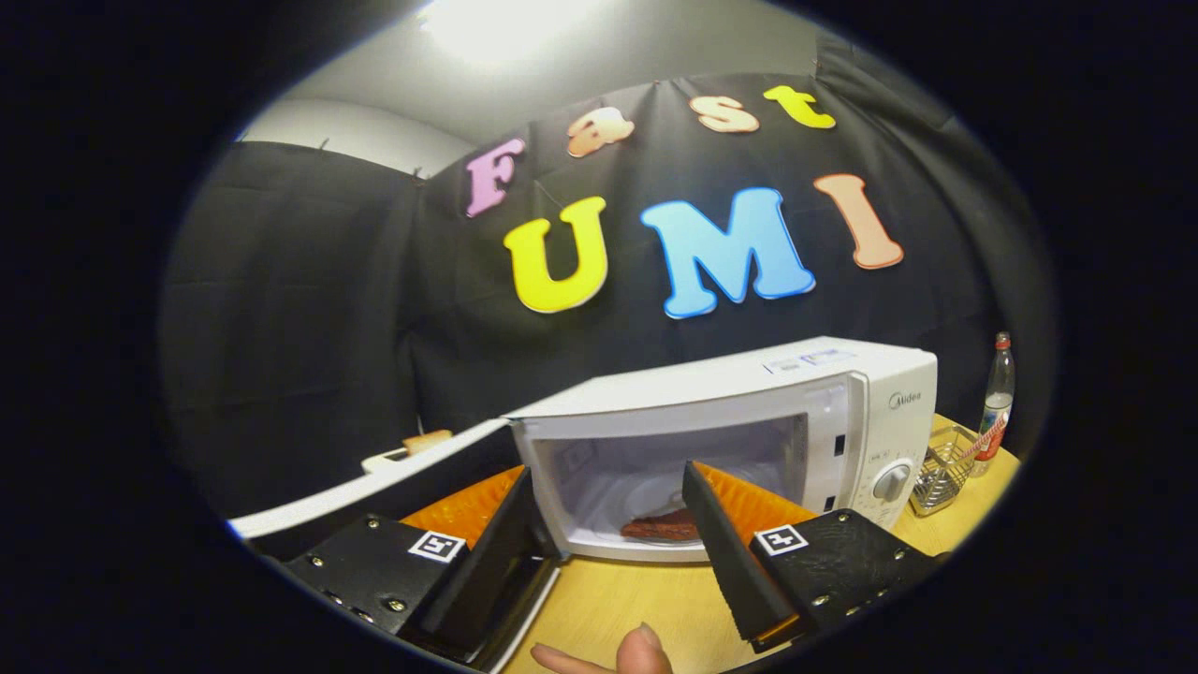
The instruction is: Open the microwave, put the food inside, and close the microwave door.
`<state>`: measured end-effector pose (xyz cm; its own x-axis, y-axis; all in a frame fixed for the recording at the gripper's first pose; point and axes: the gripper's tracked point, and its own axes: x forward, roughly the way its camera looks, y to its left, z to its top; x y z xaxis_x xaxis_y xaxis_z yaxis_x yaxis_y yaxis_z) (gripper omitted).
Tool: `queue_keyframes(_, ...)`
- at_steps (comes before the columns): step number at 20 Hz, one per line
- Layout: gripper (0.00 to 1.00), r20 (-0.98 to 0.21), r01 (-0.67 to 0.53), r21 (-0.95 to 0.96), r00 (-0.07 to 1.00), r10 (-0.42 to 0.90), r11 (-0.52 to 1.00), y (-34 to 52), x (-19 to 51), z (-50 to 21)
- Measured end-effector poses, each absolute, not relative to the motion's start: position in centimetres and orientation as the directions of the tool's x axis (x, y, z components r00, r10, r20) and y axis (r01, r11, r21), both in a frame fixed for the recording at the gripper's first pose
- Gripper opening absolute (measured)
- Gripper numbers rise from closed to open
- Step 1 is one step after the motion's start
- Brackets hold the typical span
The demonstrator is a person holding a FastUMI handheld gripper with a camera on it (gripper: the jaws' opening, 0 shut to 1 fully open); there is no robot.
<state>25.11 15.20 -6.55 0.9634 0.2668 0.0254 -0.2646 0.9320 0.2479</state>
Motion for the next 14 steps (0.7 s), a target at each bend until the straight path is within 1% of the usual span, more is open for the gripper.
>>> queue_keyframes(2, 0.96, 0.090, -0.368, 0.233, 0.930, 0.357, 0.900, 17.4, 21.3, -3.6)
queue_keyframes(4, 0.96, 0.111, -0.459, 0.216, 0.888, 0.445, 0.862, 19.7, 18.0, -2.1)
queue_keyframes(6, 0.97, 0.140, -0.531, 0.188, 0.847, 0.512, 0.826, 21.6, 14.7, -0.5)
queue_keyframes(9, 0.96, 0.206, -0.590, 0.123, 0.802, 0.561, 0.798, 23.8, 11.4, 1.2)
queue_keyframes(11, 0.96, 0.177, -0.645, 0.111, 0.762, 0.623, 0.756, 26.6, 10.0, 0.1)
queue_keyframes(13, 0.94, 0.149, -0.715, 0.107, 0.698, 0.700, 0.690, 29.6, 8.3, -0.8)
queue_keyframes(14, 0.92, 0.144, -0.726, 0.098, 0.687, 0.712, 0.681, 30.5, 7.7, -1.1)
